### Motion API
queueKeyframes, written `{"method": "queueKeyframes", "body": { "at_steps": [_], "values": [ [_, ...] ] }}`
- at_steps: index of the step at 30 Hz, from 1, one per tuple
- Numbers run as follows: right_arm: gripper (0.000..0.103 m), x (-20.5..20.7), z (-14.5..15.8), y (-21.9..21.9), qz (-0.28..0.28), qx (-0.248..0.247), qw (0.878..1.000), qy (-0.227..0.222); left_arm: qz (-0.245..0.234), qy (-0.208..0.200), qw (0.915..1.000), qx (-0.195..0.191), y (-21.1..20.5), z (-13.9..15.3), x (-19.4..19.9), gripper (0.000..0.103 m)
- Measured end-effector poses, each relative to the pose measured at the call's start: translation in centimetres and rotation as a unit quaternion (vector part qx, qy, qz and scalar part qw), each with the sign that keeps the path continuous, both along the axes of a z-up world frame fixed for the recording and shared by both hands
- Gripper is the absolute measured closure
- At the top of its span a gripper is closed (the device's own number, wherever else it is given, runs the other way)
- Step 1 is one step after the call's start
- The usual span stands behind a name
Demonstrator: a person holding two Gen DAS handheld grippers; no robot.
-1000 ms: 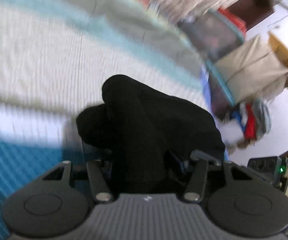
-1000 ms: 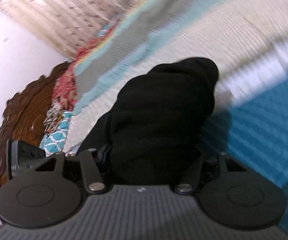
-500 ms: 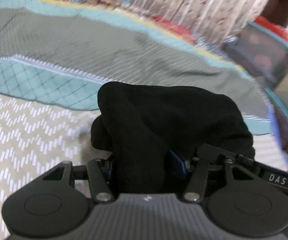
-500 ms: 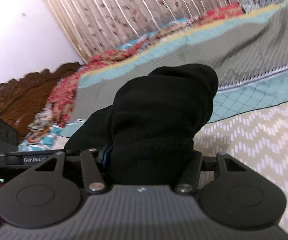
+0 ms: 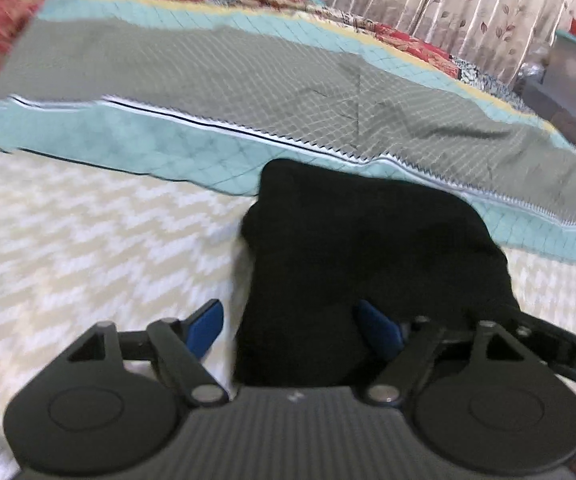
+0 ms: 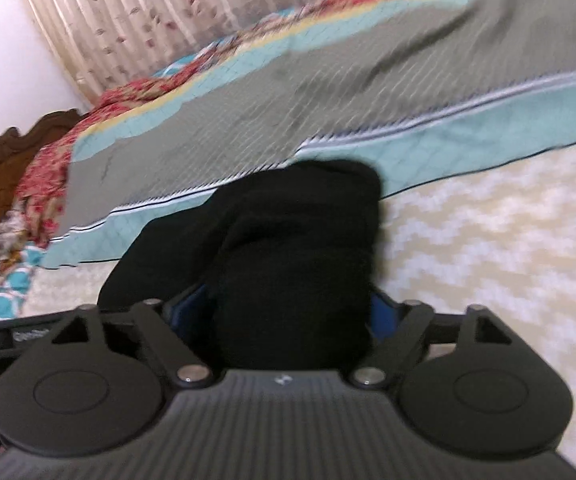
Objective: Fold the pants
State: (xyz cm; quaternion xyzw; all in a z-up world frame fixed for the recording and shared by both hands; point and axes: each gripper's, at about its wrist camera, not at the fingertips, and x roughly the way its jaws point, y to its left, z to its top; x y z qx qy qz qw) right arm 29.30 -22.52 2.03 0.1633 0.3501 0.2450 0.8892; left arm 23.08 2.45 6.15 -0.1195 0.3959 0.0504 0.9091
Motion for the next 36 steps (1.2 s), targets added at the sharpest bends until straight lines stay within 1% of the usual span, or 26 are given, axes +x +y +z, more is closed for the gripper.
{"method": "queueKeyframes", "body": {
  "at_steps": [1,3,6,8,11,13,17,18,20,23,28,31,33,36],
  "values": [
    [0.017,-1.7,0.5,-0.6,-0.003,-0.008,1.0,-0.008,0.002,0.0,0.9999,0.013,-0.6,0.4,-1.5,0.021],
    [0.017,-5.3,1.3,-1.9,-0.002,-0.02,1.0,-0.015,-0.002,0.005,0.9995,0.031,-1.8,0.8,-4.6,0.018],
    [0.016,-10.6,1.6,-3.2,-0.003,-0.039,0.999,-0.017,-0.007,0.025,0.9977,0.063,-3.8,0.6,-9.6,0.018],
    [0.015,-13.9,1.4,-4.0,-0.009,-0.049,0.999,-0.015,-0.009,0.041,0.9964,0.073,-4.8,0.2,-12.7,0.017],
    [0.015,-18.0,1.1,-4.6,-0.025,-0.069,0.997,0.0,-0.005,0.062,0.9957,0.068,-5.7,-0.3,-16.7,0.016],
    [0.015,-20.6,0.8,-4.9,-0.027,-0.084,0.996,0.009,-0.001,0.07,0.9956,0.063,-6.1,-0.5,-19.0,0.012],
    [0.011,-25.1,0.3,-5.5,-0.037,-0.098,0.994,0.016,0.004,0.078,0.9949,0.064,-7.1,-0.7,-22.4,0.007],
    [0.011,-25.6,0.1,-5.4,-0.036,-0.099,0.994,0.025,0.005,0.08,0.9945,0.067,-7.3,-0.8,-22.9,0.004],
    [0.011,-26.6,-0.3,-5.5,-0.032,-0.095,0.994,0.047,0.005,0.085,0.9934,0.076,-7.7,-1.0,-23.8,0.003],
    [0.011,-28.0,-0.4,-5.6,-0.036,-0.092,0.993,0.06,0.003,0.101,0.9918,0.079,-8.2,-1.8,-24.8,0.001],
    [0.011,-28.0,-0.8,-5.7,-0.049,-0.091,0.991,0.086,-0.003,0.131,0.9881,0.08,-8.4,-3.1,-25.1,0.0],
    [0.008,-27.7,-1.8,-5.9,-0.052,-0.093,0.988,0.116,-0.006,0.137,0.987,0.084,-8.4,-3.4,-24.9,0.0],
    [0.0,-27.5,-2.0,-5.7,-0.047,-0.091,0.988,0.114,-0.01,0.14,0.9862,0.089,-8.6,-3.6,-24.9,0.0],
    [0.0,-27.1,-2.4,-5.4,-0.042,-0.089,0.988,0.12,-0.016,0.147,0.9847,0.092,-8.8,-3.8,-24.5,0.0]
  ]
}}
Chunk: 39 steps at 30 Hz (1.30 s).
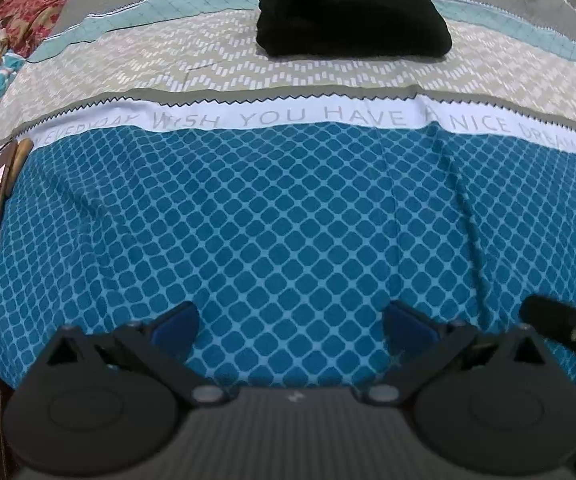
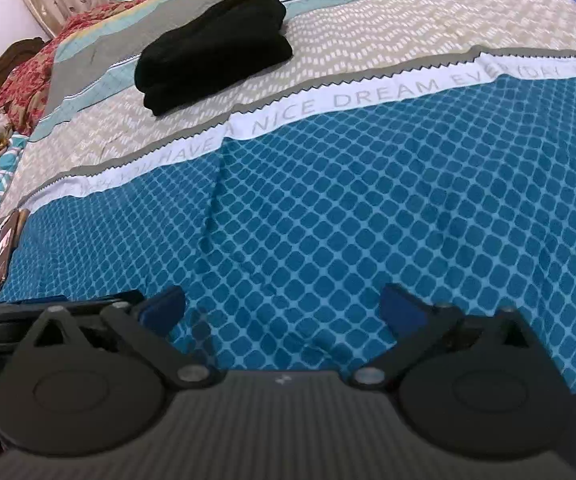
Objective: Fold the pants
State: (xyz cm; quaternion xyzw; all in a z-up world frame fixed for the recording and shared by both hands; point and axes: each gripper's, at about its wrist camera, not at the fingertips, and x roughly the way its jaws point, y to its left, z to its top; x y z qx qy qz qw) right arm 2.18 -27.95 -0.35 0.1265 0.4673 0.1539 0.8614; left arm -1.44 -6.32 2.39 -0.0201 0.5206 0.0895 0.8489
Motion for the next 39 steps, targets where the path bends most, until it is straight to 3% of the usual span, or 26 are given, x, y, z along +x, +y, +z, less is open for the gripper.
{"method": "queueKeyframes", "body": {
  "at_steps": [7,15,21,25,32,39],
  "values": [
    [0.0,0.2,-0.8,-1.6,-0.047,0.063,0.997,-0.008,-0.003,-0.001,1.0,-0.008,0.2,-0.2,0.1,0.0],
    [0.0,0.1,-0.7,-1.2,-0.043,0.054,0.998,-0.007,0.0,0.002,1.0,-0.008,0.2,-0.1,0.2,0.0],
    [0.0,0.8,0.3,-1.9,-0.015,0.093,0.995,0.038,0.001,0.011,0.9999,-0.005,0.5,1.1,0.1,0.0],
    [0.0,0.5,1.2,-1.8,-0.02,0.109,0.992,0.053,0.01,-0.019,0.9995,0.025,0.6,3.0,-0.9,0.0],
    [0.0,-1.6,4.9,0.0,0.02,0.068,0.997,-0.027,0.029,-0.059,0.9968,0.044,1.2,5.9,-2.1,0.0],
    [0.0,-3.1,7.3,0.4,0.023,0.028,0.993,-0.116,0.035,-0.083,0.994,0.063,0.9,7.1,-2.9,0.0]
  ]
}}
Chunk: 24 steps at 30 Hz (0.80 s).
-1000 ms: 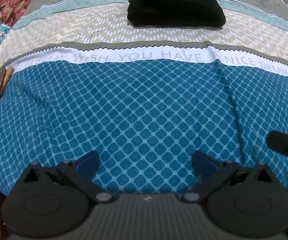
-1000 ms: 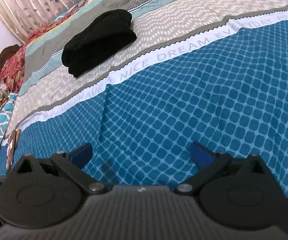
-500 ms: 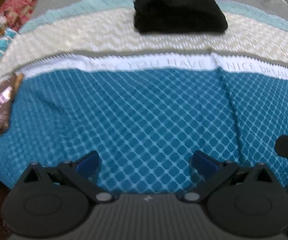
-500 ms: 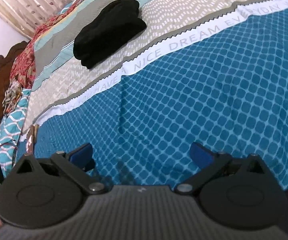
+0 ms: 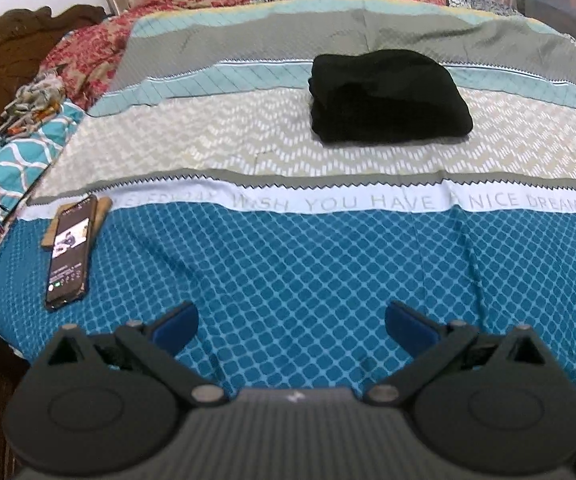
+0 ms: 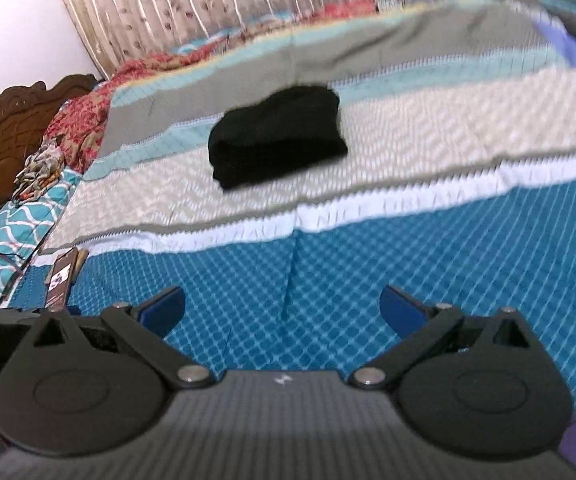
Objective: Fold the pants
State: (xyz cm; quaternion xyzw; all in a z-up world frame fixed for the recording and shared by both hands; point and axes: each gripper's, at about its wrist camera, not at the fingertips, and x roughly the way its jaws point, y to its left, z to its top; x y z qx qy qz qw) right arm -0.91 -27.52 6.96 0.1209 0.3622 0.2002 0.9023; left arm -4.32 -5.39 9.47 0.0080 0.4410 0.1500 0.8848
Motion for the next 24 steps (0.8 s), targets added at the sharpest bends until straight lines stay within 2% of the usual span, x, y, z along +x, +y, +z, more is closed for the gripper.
{"method": "queueKeyframes", "body": {
  "at_steps": [3,9,24],
  "values": [
    [0.0,0.1,-0.2,0.1,-0.002,-0.002,1.0,-0.01,0.002,0.0,1.0,0.002,0.0,-0.1,0.0,0.0],
    [0.0,0.4,-1.0,0.4,0.006,0.002,1.0,0.024,0.003,-0.001,1.0,0.007,-0.1,-0.2,-0.2,0.0],
    [0.0,0.3,-1.7,0.5,0.005,0.013,0.999,0.051,-0.011,0.029,0.9995,-0.006,-0.4,-1.4,0.1,0.0]
  ]
}}
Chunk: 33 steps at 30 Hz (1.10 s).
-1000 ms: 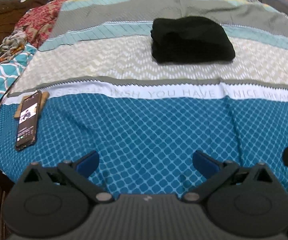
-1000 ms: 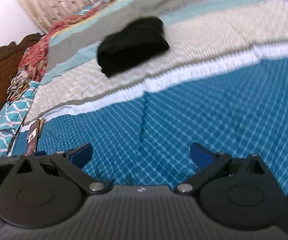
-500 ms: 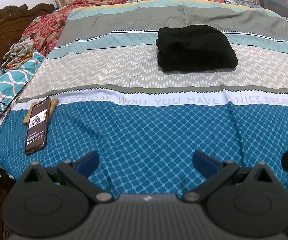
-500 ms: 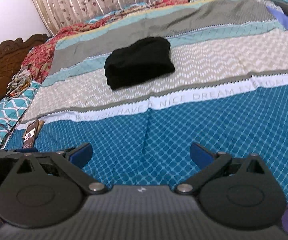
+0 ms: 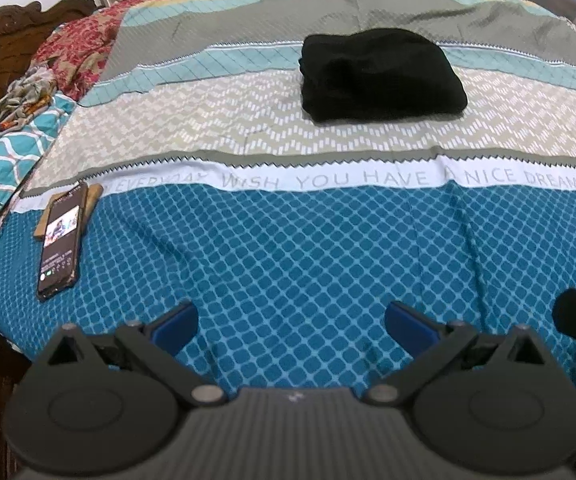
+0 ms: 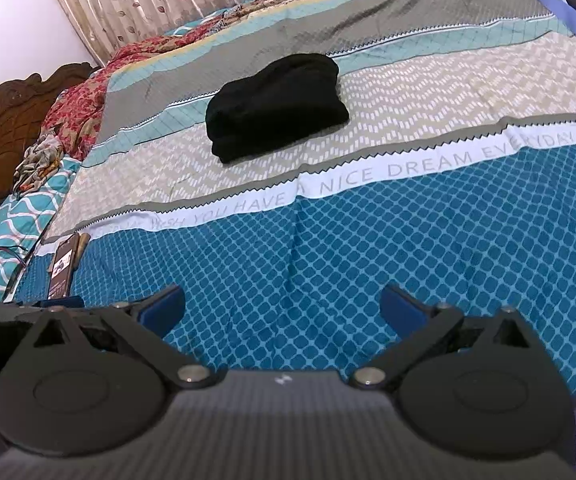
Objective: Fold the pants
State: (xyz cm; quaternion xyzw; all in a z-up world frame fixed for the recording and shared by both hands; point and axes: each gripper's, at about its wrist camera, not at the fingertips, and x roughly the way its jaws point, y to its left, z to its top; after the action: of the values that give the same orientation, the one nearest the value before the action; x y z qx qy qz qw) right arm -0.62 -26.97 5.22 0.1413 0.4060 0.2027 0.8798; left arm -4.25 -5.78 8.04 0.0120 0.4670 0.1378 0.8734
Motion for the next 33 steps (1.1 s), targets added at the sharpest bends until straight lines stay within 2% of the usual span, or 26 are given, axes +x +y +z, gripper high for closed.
{"method": "queueKeyframes", "body": {
  "at_steps": [7,33],
  "values": [
    [0.0,0.19,-0.44,-0.33,0.001,0.006,1.0,0.014,0.001,0.01,0.9999,-0.001,0.01,-0.45,0.21,0.0],
    [0.0,0.13,-0.66,-0.64,0.004,0.011,1.0,0.022,0.007,0.026,0.9996,0.01,0.1,-1.08,0.36,0.0]
  ]
}}
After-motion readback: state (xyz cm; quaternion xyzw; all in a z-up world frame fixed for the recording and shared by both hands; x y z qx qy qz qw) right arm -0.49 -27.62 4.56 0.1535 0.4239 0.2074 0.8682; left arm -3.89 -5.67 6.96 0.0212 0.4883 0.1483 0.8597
